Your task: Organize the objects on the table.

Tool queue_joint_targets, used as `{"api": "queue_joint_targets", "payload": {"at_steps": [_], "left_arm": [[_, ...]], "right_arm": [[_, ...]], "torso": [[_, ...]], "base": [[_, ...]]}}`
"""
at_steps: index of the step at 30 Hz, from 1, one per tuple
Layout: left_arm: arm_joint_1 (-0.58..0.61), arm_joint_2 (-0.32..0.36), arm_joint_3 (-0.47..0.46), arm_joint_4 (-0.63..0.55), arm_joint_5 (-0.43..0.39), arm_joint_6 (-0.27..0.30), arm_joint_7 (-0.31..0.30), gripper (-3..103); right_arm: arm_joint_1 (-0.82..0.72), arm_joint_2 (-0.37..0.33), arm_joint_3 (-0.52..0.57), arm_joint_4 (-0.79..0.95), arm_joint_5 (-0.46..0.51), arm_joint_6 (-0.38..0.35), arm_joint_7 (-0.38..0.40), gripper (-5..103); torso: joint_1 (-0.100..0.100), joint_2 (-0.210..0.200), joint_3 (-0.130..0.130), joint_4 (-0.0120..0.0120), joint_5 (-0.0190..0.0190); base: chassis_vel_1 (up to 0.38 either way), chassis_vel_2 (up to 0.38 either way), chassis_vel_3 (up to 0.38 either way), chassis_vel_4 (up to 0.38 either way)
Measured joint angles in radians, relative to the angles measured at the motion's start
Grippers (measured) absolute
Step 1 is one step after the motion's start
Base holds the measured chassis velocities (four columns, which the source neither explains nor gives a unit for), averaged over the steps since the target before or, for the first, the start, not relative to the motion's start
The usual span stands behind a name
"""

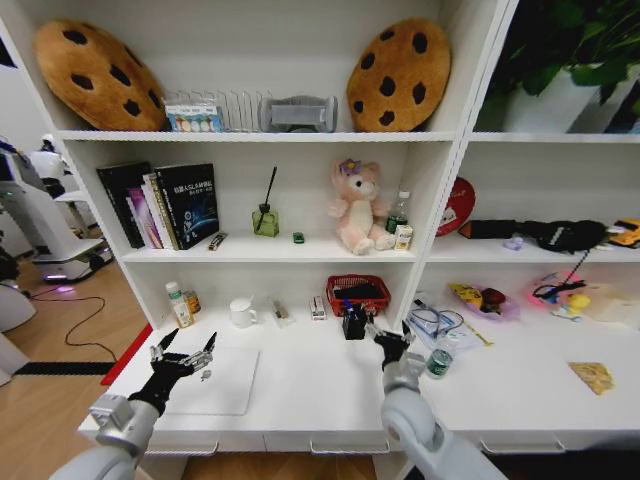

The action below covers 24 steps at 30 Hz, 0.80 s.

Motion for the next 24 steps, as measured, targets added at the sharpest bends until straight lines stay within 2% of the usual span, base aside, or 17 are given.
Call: {"api": "queue_joint_targets", "payload": {"at_steps": [2,4,8,12,17,21,24], "left_arm": [[0.000,0.000,0.000,0.000,0.000,0.000,0.000,100],[0.000,0.000,0.000,0.000,0.000,0.000,0.000,100],[0.000,0.000,0.000,0.000,0.000,0.000,0.000,100],[0.000,0.000,0.000,0.000,0.000,0.000,0.000,100],[0.000,0.000,0.000,0.000,0.000,0.000,0.000,100],[0.000,0.000,0.000,0.000,0.000,0.000,0.000,100],[0.000,0.000,0.000,0.000,0.000,0.000,0.000,100]], "right_arm": [[-0.022,-0.008,0.009,0.015,-0.004,-0.004,0.028,100],[-0.069,-0.022,0.038,0.043,0.010,-0.006,0.102,100],[-0.163,-0.024,0.106,0.087,0.031,-0.006,0.152,100],[-0.230,-0.024,0.173,0.095,0.018,0.001,0.156,100],[-0.237,-0.015,0.247,0.054,0.001,0.017,0.147,100],[-0.196,-0.004,0.292,-0.008,0.010,0.021,0.132,100],[-0.138,0.001,0.303,-0.064,0.057,0.013,0.122,100]], "torso": [[0.000,0.000,0.000,-0.0001,0.0000],[0.000,0.000,0.000,0.0000,0.0000],[0.000,0.000,0.000,-0.0001,0.0000],[0.000,0.000,0.000,-0.0002,-0.0001],[0.000,0.000,0.000,-0.0002,0.0001],[0.000,0.000,0.000,-0.0001,0.0000],[0.000,0.000,0.000,0.0000,0.0001]], "base": [[0.000,0.000,0.000,0.000],[0.000,0.000,0.000,0.000],[0.000,0.000,0.000,0.000],[0.000,0.000,0.000,0.000],[0.000,0.000,0.000,0.000],[0.000,0.000,0.000,0.000],[0.000,0.000,0.000,0.000]]}}
